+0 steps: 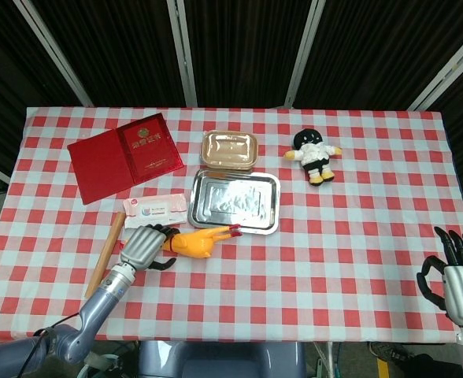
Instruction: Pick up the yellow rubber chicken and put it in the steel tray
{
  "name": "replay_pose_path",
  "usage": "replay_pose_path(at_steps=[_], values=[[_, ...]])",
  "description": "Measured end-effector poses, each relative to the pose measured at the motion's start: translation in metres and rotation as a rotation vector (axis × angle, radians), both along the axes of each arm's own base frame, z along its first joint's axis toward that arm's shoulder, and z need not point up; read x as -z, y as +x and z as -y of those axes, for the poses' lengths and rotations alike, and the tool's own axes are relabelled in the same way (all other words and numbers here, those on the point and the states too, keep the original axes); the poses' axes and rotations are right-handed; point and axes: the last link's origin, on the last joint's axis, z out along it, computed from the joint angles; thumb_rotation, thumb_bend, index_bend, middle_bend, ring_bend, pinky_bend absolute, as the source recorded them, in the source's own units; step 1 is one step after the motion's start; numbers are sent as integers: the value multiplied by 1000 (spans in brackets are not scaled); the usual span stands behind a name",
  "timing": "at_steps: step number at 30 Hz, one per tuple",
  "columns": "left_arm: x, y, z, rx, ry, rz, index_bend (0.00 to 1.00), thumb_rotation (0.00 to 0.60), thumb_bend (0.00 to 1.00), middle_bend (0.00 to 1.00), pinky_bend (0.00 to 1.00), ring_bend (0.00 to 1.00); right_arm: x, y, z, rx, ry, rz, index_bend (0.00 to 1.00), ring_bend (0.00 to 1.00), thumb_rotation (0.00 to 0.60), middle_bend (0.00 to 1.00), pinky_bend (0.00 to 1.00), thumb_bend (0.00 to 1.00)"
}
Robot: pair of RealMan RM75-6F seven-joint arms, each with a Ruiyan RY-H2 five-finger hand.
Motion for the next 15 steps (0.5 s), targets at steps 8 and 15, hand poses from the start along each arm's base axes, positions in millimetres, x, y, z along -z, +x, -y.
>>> replay_pose_path(at_steps=[8,15], values=[[4,-2,1,18,-5,7,355,600,431,433,469,380,0,-1,0,8,1,0,72,63,600,91,11,405],[8,-6,2,28,-15,-7,334,600,431,409,468,372,1,1,1,7,7,6,72,64,600,91,11,406]])
